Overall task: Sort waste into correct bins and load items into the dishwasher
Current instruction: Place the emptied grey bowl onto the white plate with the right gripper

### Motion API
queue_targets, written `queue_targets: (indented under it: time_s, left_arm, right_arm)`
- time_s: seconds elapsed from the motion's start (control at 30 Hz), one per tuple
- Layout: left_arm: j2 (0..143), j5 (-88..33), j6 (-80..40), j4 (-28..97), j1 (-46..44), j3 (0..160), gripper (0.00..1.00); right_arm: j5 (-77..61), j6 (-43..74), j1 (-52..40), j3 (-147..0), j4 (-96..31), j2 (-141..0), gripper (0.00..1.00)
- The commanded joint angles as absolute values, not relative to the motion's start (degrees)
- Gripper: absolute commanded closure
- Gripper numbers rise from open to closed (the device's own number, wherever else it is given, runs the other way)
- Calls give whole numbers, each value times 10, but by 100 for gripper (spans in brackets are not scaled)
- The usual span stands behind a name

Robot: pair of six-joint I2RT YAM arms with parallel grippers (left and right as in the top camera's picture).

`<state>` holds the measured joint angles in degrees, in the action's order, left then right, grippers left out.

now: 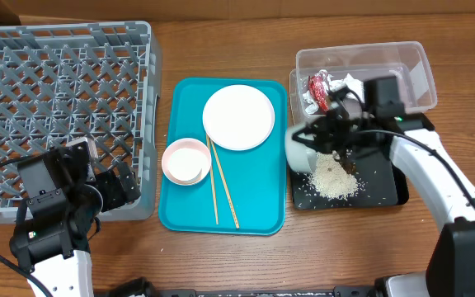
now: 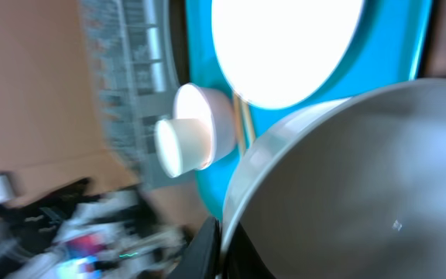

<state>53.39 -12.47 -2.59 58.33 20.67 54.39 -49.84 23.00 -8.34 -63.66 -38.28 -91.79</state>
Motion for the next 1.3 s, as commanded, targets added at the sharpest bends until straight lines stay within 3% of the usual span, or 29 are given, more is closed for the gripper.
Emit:
queue_targets:
  time_s: [0.0,0.43,0.8,1.07,1.17,1.27]
  left_arm:
    - [532,-135,-19,583,209,557,0]
    - [532,-136,-19,581,209,557,0]
    - [533,-135,-19,581,209,557,0]
    - [533,-133,-19,580,209,557,0]
    - [533,-133,-19,581,209,557,0]
    - [533,-134,-19,581,209,557,0]
  right_arm:
    - [-324,165,-138,-690,-391,-896,96]
    - [-77,25,-335,-686,-193,-913,96]
    - [-86,25,-364,-686,-64,-1058,96]
    - [-112,30,-369,-686,-67,-1100,96]
    - [-132,30,-370,-688,-87,-1097,80]
    - [-138,30,-370,-708,-147,-1085,80]
